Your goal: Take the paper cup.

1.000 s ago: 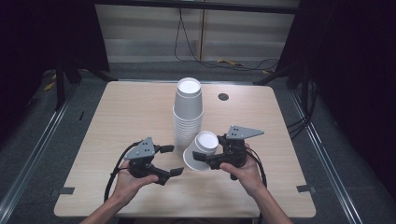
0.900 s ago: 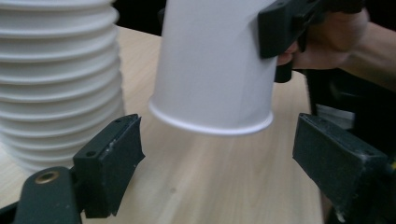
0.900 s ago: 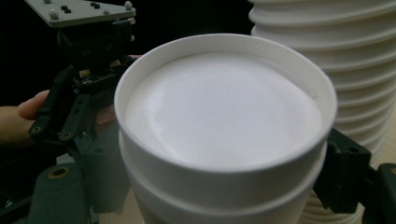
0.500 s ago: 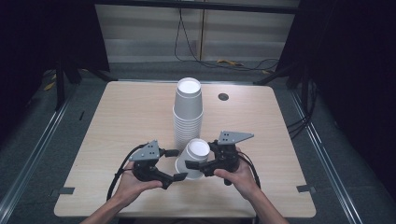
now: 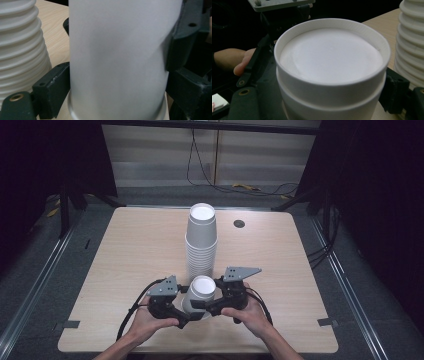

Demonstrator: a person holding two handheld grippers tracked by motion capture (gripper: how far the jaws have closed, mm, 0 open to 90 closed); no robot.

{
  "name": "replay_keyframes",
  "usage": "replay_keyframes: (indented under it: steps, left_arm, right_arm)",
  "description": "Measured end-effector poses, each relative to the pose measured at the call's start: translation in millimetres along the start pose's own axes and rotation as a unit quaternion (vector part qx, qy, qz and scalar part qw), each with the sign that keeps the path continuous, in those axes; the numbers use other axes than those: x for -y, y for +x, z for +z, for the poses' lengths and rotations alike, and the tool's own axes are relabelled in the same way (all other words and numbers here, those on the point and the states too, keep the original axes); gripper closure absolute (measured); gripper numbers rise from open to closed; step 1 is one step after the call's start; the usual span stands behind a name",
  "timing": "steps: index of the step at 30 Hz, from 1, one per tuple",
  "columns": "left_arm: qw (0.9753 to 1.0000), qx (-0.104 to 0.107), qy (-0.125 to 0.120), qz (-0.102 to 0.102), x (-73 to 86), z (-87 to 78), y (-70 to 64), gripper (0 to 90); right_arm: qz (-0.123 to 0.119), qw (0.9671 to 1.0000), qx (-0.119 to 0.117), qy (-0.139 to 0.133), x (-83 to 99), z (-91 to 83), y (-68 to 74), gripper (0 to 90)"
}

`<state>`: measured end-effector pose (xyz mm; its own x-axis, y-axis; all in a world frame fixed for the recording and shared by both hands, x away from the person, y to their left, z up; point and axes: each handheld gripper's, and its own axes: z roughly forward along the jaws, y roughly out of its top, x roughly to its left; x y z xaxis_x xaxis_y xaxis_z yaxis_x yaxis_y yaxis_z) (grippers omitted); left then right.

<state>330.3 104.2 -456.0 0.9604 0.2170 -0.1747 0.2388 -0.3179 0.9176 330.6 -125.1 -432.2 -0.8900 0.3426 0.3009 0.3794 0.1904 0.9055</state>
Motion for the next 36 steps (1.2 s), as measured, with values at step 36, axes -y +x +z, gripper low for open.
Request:
replay_keyframes:
  steps: [36]
  left_arm:
    - [0.9995, 0.007, 0.026, 0.015, 0.8, -2.9, 2.5, 15.5]
  right_arm:
    - [0.032, 0.9990, -0.007, 0.029, -0.6, -1.8, -2.6, 14.0]
